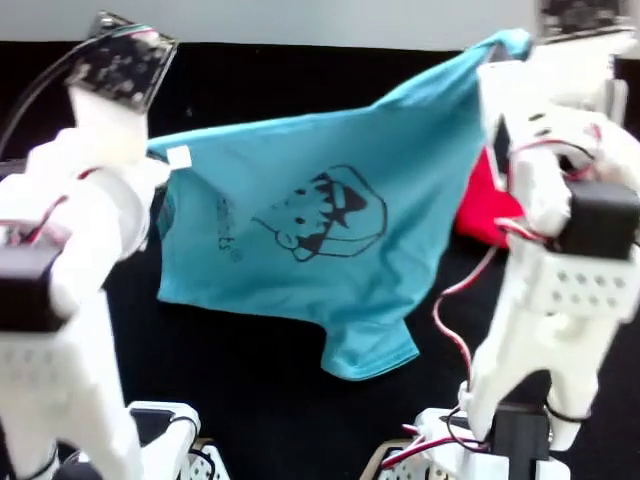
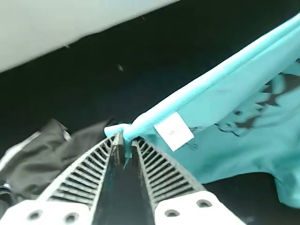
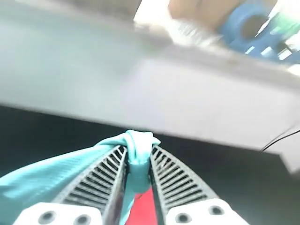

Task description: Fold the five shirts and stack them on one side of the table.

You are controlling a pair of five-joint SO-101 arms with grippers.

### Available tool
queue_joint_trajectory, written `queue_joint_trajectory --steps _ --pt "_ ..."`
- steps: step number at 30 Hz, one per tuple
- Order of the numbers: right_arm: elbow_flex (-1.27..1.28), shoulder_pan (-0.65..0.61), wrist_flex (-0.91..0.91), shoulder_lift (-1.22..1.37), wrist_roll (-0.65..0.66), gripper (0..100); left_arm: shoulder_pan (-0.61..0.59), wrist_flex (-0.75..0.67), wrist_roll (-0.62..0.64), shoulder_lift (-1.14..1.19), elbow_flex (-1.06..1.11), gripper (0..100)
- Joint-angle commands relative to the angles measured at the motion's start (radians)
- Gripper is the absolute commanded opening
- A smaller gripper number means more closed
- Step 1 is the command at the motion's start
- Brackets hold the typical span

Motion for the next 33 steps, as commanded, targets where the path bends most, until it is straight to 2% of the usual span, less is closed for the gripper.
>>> queue_joint_trajectory --steps 1,4,11,18,25,33 --pt "-0.226 0.044 0.091 -0.042 -0.006 0.5 -0.022 0.035 0.008 -0.076 -0.058 1" --pt "-0.328 0.051 0.139 -0.039 -0.005 0.5 -0.033 0.038 0.006 -0.113 -0.056 1" --pt "-0.446 0.053 0.108 -0.044 -0.005 0.5 -0.117 0.014 0.006 -0.13 -0.151 1" --pt "-0.661 0.051 0.232 -0.044 -0.009 0.5 -0.12 0.078 0.008 -0.13 -0.363 1" --pt "-0.862 0.051 0.343 -0.044 -0.006 0.5 -0.12 0.129 0.008 -0.13 -0.475 1" --pt "-0.894 0.051 0.346 -0.036 -0.008 0.5 -0.12 0.135 0.008 -0.125 -0.493 1"
